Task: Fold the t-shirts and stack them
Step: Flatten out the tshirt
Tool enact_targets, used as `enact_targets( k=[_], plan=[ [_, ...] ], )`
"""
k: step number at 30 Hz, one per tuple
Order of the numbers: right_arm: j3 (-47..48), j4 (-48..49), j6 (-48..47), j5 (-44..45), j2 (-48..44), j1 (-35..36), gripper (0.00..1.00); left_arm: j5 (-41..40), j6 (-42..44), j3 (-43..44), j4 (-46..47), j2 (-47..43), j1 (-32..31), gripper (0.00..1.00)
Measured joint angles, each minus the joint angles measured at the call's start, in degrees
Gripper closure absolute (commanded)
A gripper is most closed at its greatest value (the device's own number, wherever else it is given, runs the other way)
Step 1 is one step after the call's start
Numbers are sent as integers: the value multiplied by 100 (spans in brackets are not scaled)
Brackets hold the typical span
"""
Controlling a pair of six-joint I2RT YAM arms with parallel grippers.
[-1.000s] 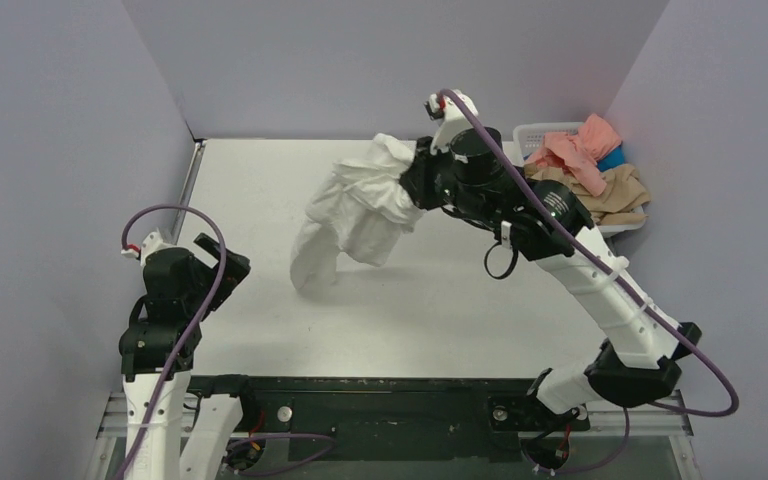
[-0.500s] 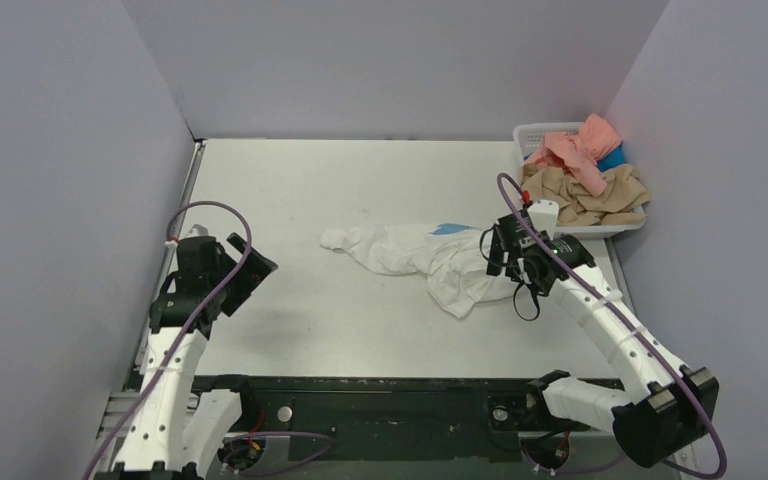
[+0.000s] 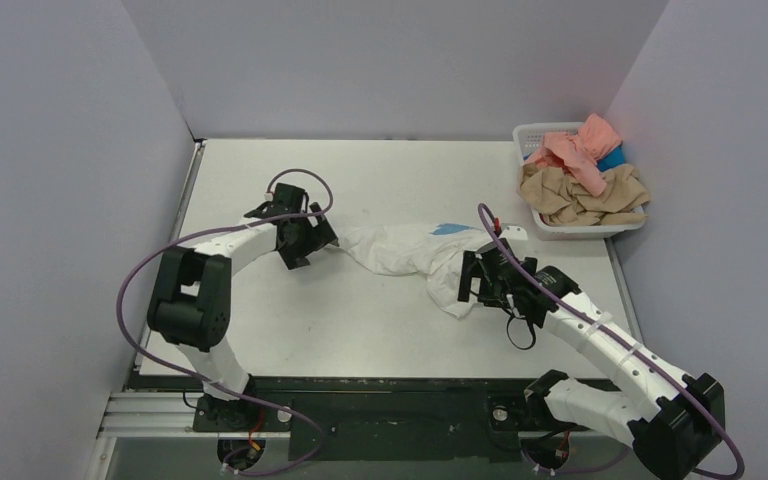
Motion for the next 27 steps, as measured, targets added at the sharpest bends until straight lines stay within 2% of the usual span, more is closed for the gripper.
enact_targets(
  k=[3,6,12,14,16,17,19,24,27],
  plan=[
    [-247,144,192,-11,68,26,7,-15,59,282,76,632,-37,5],
    [-509,345,448,20,37,26,7,2,94,667,214,907,-85,13],
    [-957,686,984,122,-101,26,10,72,120,1088,542,1392,-225,21],
    [-1014,752,1134,208,-101,26,11,79,138,1266,588,1545,-302,31],
    [-1034,811,1257,317,-94,24,12,55,162,1508,599,1742,-398,53],
    [-1043,861,1314,382,-87,17,13,7,216,1672,588,1875,-463,85],
    [-1058,944,1414,481,-52,-26,16,-63,240,1882,566,2081,-557,100],
    [-1104,1178,1600,579,210,-396,28,-332,358,2079,470,2218,-699,100],
    [-1104,1318,1598,586,404,-588,32,-544,385,1722,546,1947,-723,100]
  ],
)
